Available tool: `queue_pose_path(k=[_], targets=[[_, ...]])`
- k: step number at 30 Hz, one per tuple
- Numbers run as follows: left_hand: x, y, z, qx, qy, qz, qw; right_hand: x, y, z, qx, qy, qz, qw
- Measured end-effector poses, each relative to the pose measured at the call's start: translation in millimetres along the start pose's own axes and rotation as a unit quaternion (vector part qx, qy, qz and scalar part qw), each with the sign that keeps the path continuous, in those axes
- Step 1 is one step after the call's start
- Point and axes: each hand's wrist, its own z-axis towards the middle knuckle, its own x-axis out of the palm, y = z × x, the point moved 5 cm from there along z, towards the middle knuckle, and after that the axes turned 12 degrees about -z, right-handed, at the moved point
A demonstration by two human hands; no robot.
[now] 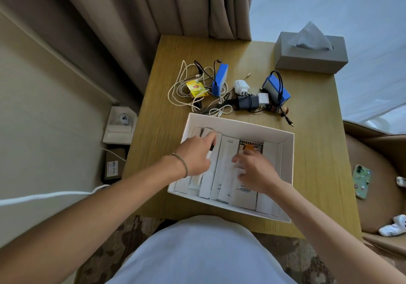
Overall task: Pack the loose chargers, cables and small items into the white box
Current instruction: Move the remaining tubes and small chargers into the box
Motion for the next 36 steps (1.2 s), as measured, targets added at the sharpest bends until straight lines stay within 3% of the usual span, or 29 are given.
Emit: queue_pose_path(k=[4, 14, 26, 36], targets=[[20, 13, 1, -0.053, 0.032, 0.024, 0.998, -4, -1, -5, -0.017, -0.012, 0.025, 0.999], [39, 21, 5, -0.082, 0.030, 0.090, 0.992, -7, -4, -13, -0.031, -0.034, 0.060, 0.997], [43, 29, 6, -0.093, 0.043, -0.022, 0.995, -13, 1, -5, -0.040, -0.042, 0.065, 0.996], [52, 18, -4, -0.056, 0.061, 0.204, 0.975, -17, 2, 0, -0.040, -0.033, 0.065, 0.997]])
